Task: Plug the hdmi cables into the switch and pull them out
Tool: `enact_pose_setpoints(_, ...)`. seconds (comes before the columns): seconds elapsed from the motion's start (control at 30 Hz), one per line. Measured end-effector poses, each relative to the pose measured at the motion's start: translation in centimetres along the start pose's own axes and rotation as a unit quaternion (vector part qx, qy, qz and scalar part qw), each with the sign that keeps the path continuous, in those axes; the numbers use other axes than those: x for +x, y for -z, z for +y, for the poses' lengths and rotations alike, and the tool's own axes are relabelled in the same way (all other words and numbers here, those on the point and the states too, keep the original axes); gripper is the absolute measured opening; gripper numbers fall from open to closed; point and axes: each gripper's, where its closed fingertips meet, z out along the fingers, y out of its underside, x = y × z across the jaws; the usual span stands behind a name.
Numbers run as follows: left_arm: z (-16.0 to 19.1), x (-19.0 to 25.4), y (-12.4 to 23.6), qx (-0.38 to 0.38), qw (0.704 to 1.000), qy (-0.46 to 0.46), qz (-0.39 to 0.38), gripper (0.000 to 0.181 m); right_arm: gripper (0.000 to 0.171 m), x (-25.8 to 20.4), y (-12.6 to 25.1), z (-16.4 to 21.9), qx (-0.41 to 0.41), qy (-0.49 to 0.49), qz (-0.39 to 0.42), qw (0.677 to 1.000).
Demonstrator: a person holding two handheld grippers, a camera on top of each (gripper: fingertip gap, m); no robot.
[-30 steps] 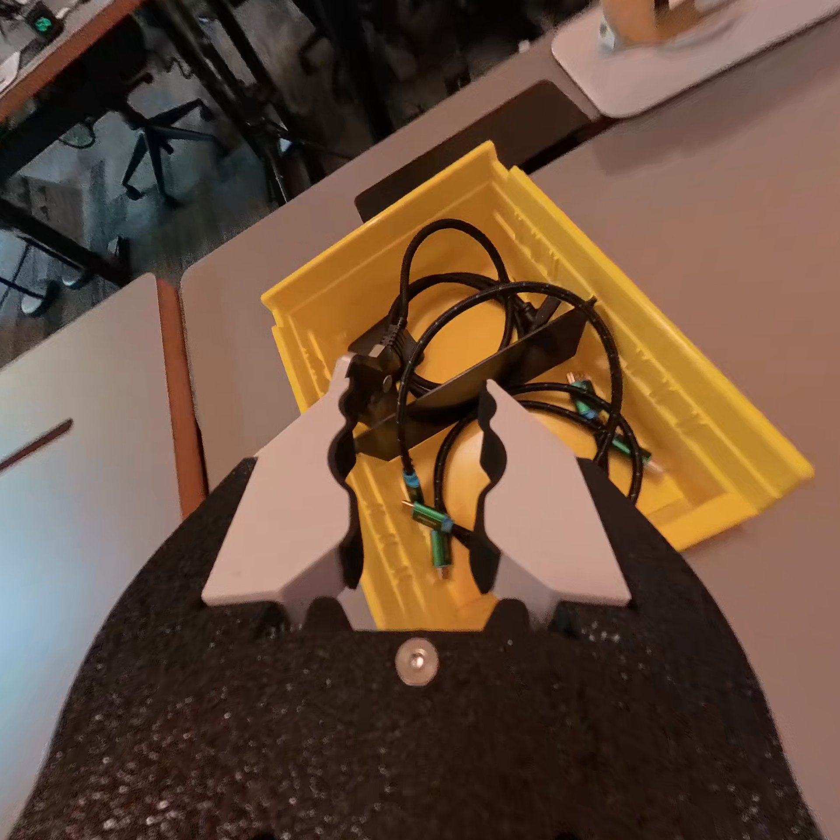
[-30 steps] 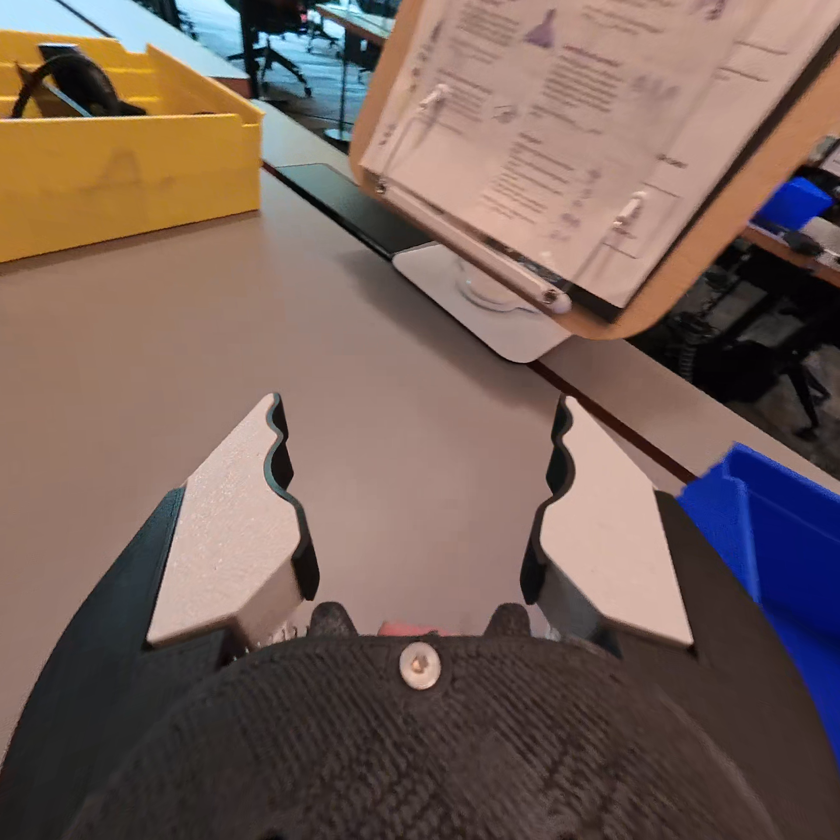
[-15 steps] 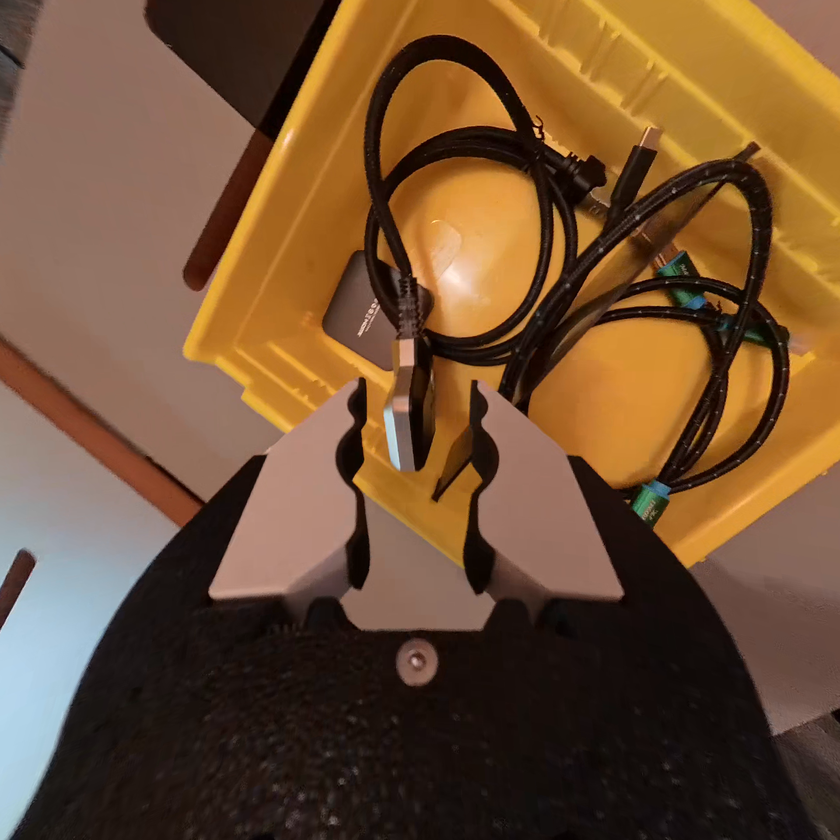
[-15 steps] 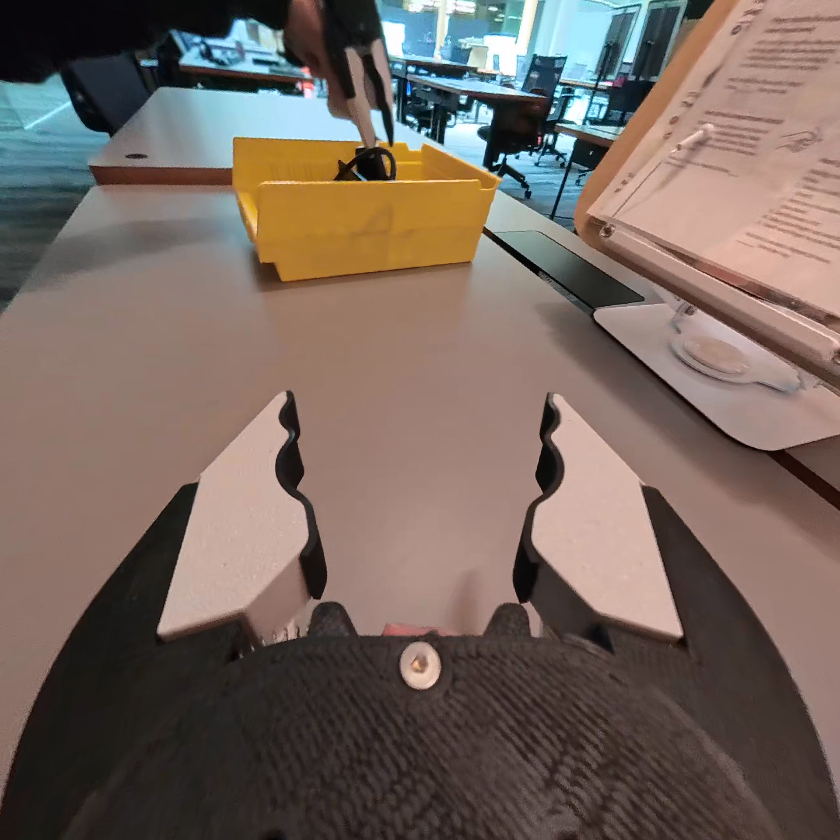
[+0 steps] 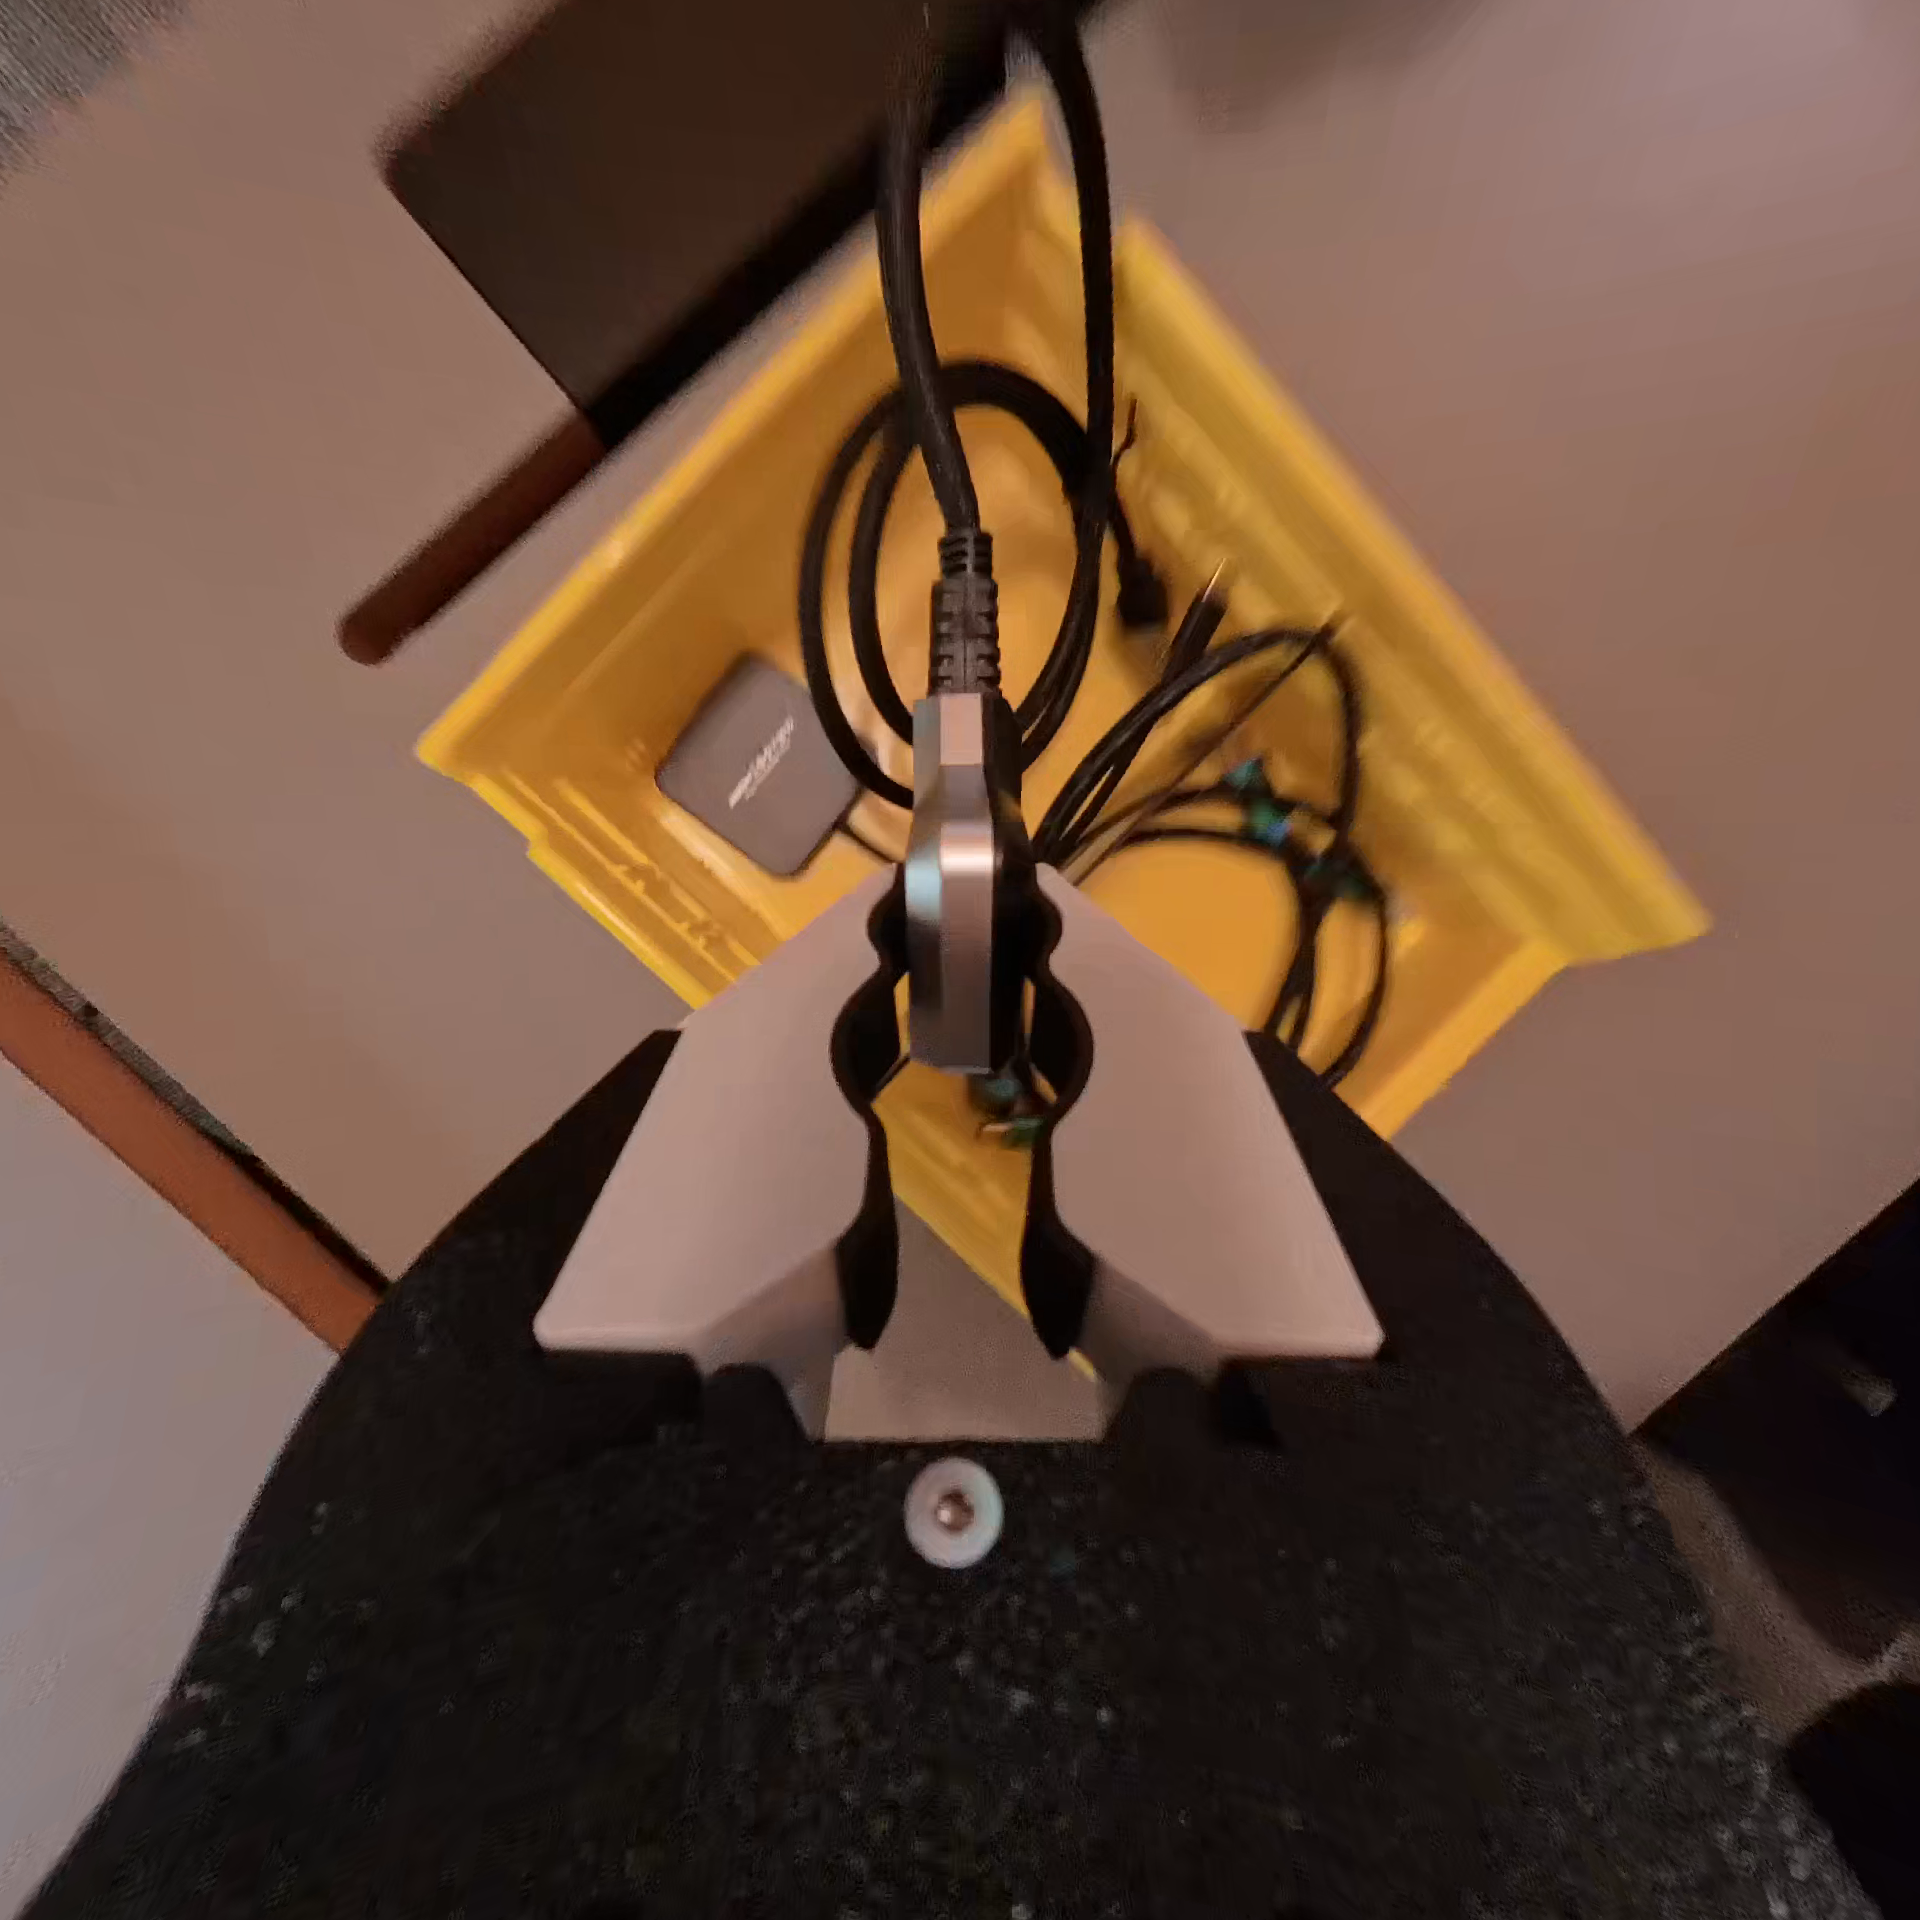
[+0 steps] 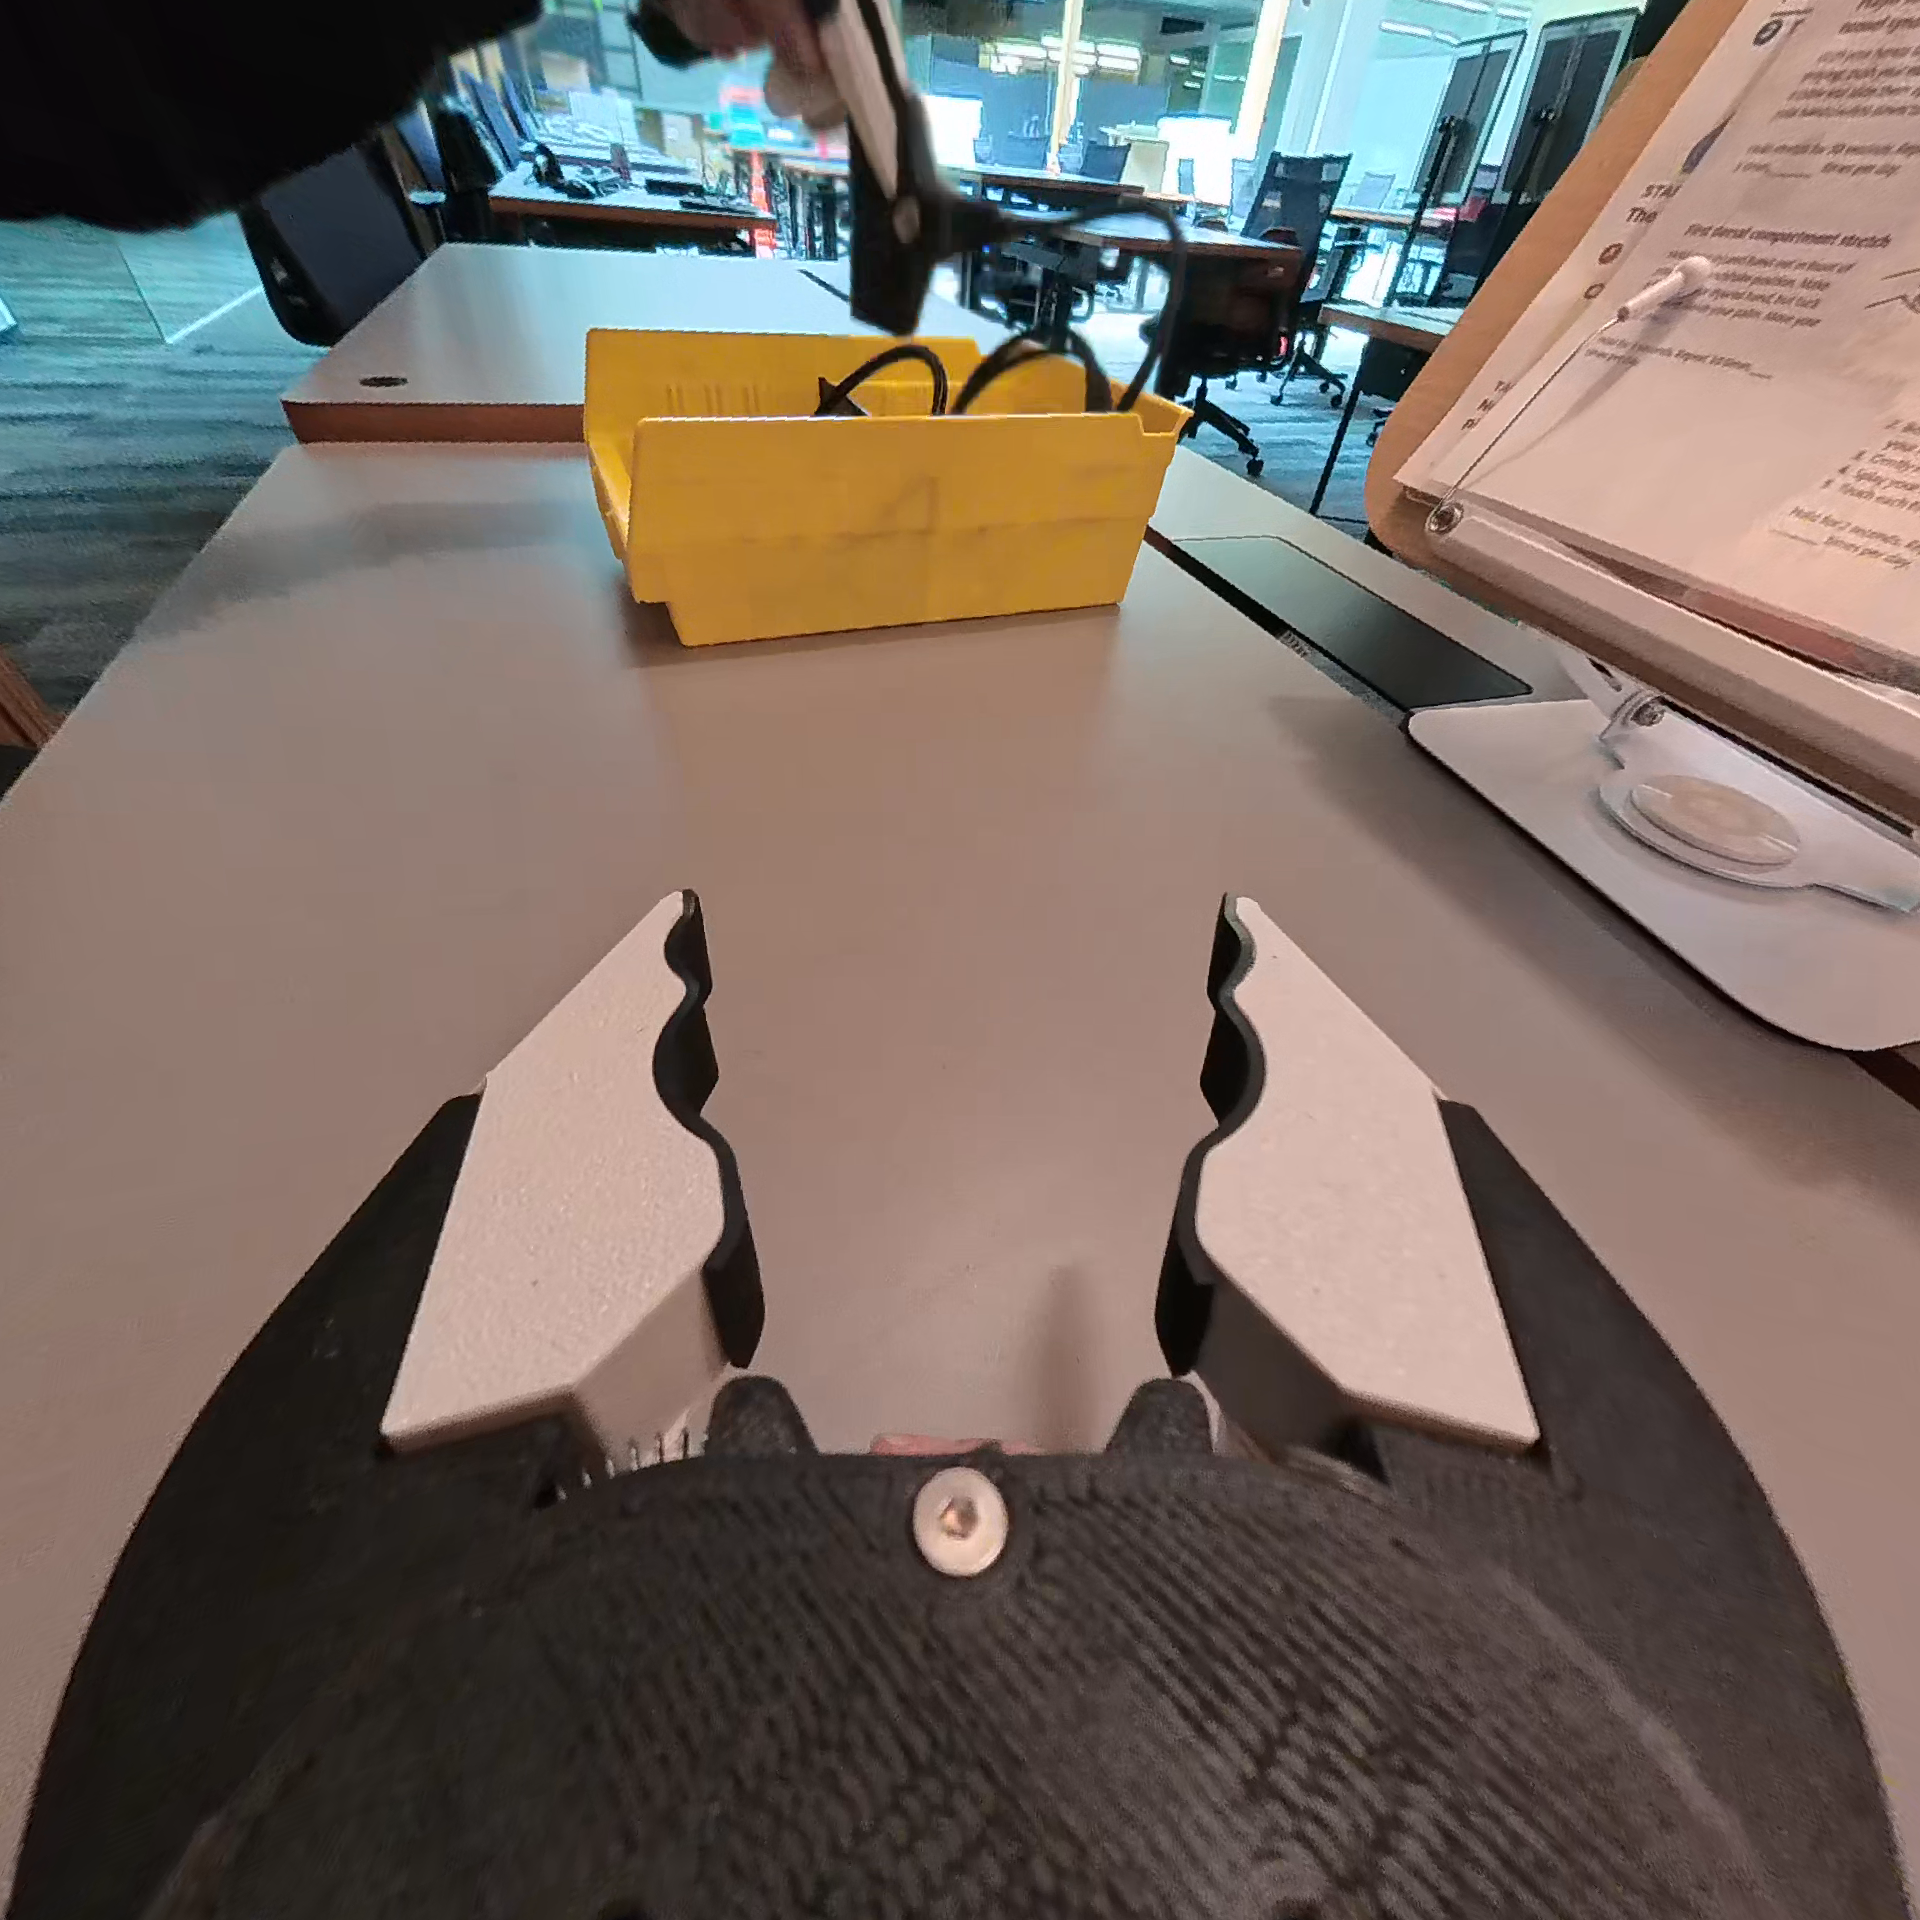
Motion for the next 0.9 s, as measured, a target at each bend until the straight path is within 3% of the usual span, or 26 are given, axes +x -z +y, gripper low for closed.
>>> enact_pose_setpoints(0.03, -1.5, 0.7, 2.0, 0.055, 0.998, 0.02, 0.007, 0.017, 0.096, 0.1, 0.0, -0.1, 0.004, -0.002, 0.001, 1.0)
enact_pose_setpoints(0.17, -6.8, 4.6, 10.4, 0.243, 0.968, 0.057, 0.031, 0.017, 0.095, 0.0, -0.1, -1.1, 0.027, -0.018, -0.002, 0.999)
enact_pose_setpoints(0.3, -10.0, 10.2, 15.4, 0.31, 0.951, 0.006, 0.003, 0.016, 0.092, -1.1, 0.2, -3.7, 0.072, -0.018, -0.019, 0.997)
enact_pose_setpoints(0.4, -12.4, 14.9, 16.2, 0.339, 0.94, -0.029, 0.006, 0.016, 0.086, -2.8, 0.1, -6.2, 0.11, -0.025, -0.051, 0.992)
enact_pose_setpoints(0.5, -14.3, 19.3, 13.7, 0.337, 0.939, -0.052, 0.037, 0.016, 0.088, -4.9, 0.3, -9.8, 0.138, 0.014, -0.061, 0.989)
enact_pose_setpoints(0.57, -15.0, 22.1, 10.5, 0.32, 0.942, -0.065, 0.075, 0.016, 0.093, -4.2, 1.6, -13.1, 0.155, 0.068, 0.001, 0.986)
enact_pose_setpoints(0.67, -15.4, 26.3, 4.7, 0.273, 0.948, -0.073, 0.15, 0.016, 0.085, -1.2, 3.3, -16.6, 0.124, 0.173, 0.131, 0.968)
enact_pose_setpoints(0.73, -15.6, 28.9, 1.4, 0.236, 0.951, -0.081, 0.183, 0.016, 0.094, 0.6, 2.9, -17.3, 0.057, 0.261, 0.205, 0.942)
enact_pose_setpoints(0.77, -15.9, 30.2, 0.1, 0.219, 0.952, -0.086, 0.198, 0.016, 0.098, 0.7, 1.9, -16.8, 0.015, 0.299, 0.204, 0.932)
enact_pose_setpoints(0.9, -16.8, 34.5, -3.6, 0.163, 0.949, -0.108, 0.246, 0.017, 0.081, 2.0, -0.8, -15.1, -0.045, 0.443, 0.235, 0.864)
